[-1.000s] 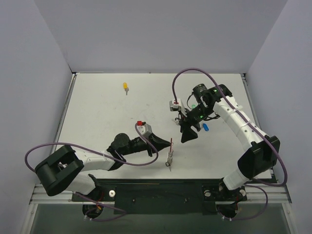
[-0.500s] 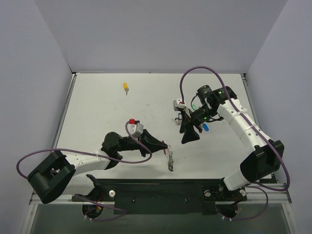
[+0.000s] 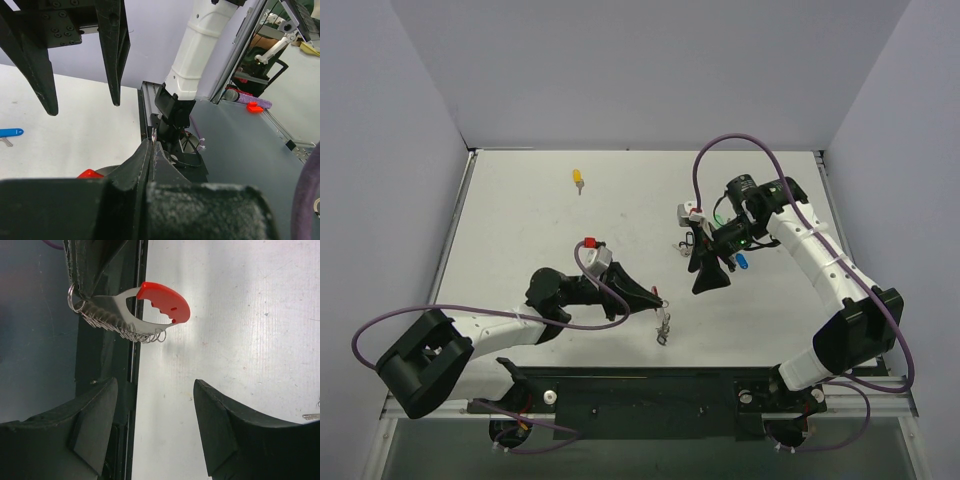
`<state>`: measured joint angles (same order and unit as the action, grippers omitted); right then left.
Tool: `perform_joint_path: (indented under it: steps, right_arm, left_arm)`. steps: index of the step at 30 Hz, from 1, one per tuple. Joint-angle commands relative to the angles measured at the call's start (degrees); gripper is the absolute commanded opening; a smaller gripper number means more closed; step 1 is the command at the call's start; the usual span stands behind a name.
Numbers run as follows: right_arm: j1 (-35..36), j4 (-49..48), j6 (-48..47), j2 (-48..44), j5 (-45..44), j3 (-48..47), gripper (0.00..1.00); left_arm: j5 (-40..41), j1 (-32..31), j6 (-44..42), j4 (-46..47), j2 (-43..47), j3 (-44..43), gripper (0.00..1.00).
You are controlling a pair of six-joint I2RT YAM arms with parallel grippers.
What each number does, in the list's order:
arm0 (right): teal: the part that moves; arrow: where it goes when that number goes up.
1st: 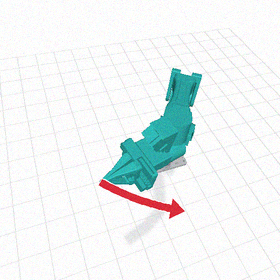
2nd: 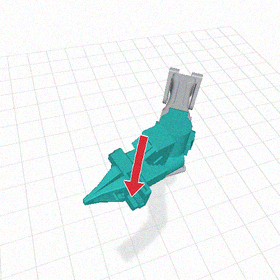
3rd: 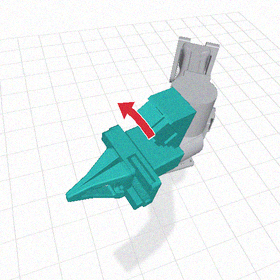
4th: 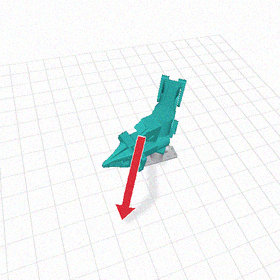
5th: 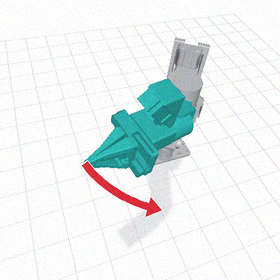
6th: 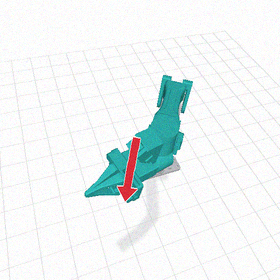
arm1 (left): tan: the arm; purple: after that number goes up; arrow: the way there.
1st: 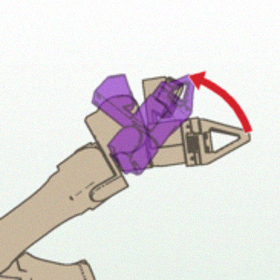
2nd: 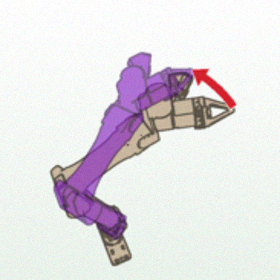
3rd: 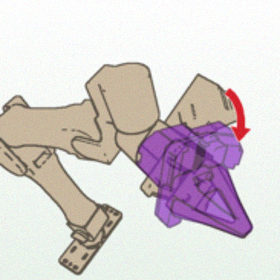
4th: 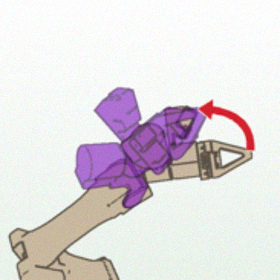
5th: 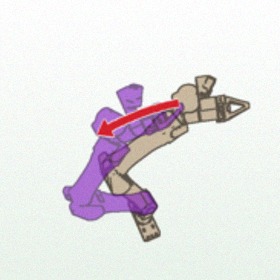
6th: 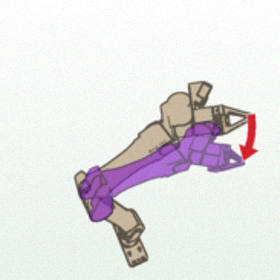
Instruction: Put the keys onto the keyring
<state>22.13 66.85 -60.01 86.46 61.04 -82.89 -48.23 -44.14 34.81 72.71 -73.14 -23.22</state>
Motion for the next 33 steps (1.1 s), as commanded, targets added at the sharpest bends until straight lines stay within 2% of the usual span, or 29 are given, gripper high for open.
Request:
perform_joint_path:
  steps: [1, 10, 17, 19, 20, 21, 22, 23, 24, 27, 30, 33]
  right_arm:
    - [-0.42, 2.23, -1.6, -2.17, 2.95, 0.89, 0.57]
    - [-1.39, 2.14, -3.36, -2.61, 3.3, 1.86, 0.58]
    - [-6.56, 0.75, -6.35, -2.87, 2.33, 3.52, 0.57]
    - [-10.08, -4.23, -1.54, -3.75, 1.11, 4.75, 0.57]
    - [-12.35, -7.49, 8.14, -4.53, -0.55, 5.54, 0.57]
    - [-13.24, -15.96, 13.46, -5.41, -4.48, 7.38, 0.56]
    - [-15.08, -20.57, 24.13, -7.07, -7.91, 8.7, 0.56]
    - [-15.71, -25.75, 27.54, -7.87, -13.87, 10.8, 0.57]
    - [-17.02, -27.2, 30.71, -9.1, -16.01, 11.78, 0.57]
    - [-19.49, -29.49, 32.49, -9.2, -23.21, 14.42, 0.58]
    - [-22.04, -29.58, 36.87, -5.87, -29.72, 12.68, 0.57]
    - [-24.33, -29.58, 38.74, -2.18, -32.55, 10.91, 0.52]
  left_arm:
    - [-1.34, 0.28, 1.4, 7.63, 0.46, -2.97, 0.0]
    - [-1.17, 0.9, -0.78, 4.47, 1.86, -2.88, 0.0]
    - [1.29, 3.27, -8.08, -10.89, 7.22, -4.2, 0.0]
    - [1.73, 4.67, -9.84, -14.24, 9.42, -4.29, 0.0]
    - [2.52, 5.9, -10.54, -15.22, 11.16, -4.2, 0.0]
    - [2.52, 6.52, -10.9, -18.18, 12.05, -4.29, 0.0]
    - [2.52, 7.83, -11.86, -19.52, 13.71, -4.46, 0.0]
    - [2.35, 8.45, -12.3, -22.75, 14.77, -4.64, 0.0]
    - [1.91, 9.67, -13.18, -26.27, 16.61, -4.9, 0.0]
    - [0.77, 11.7, -15.29, -32.61, 20.05, -6.04, 0.0]
    - [-1.51, 13.55, -20.37, -42.6, 23.66, -7.97, 0.0]
    - [-1.17, 14.26, -26.26, -48.18, 26.38, -8.15, 0.0]
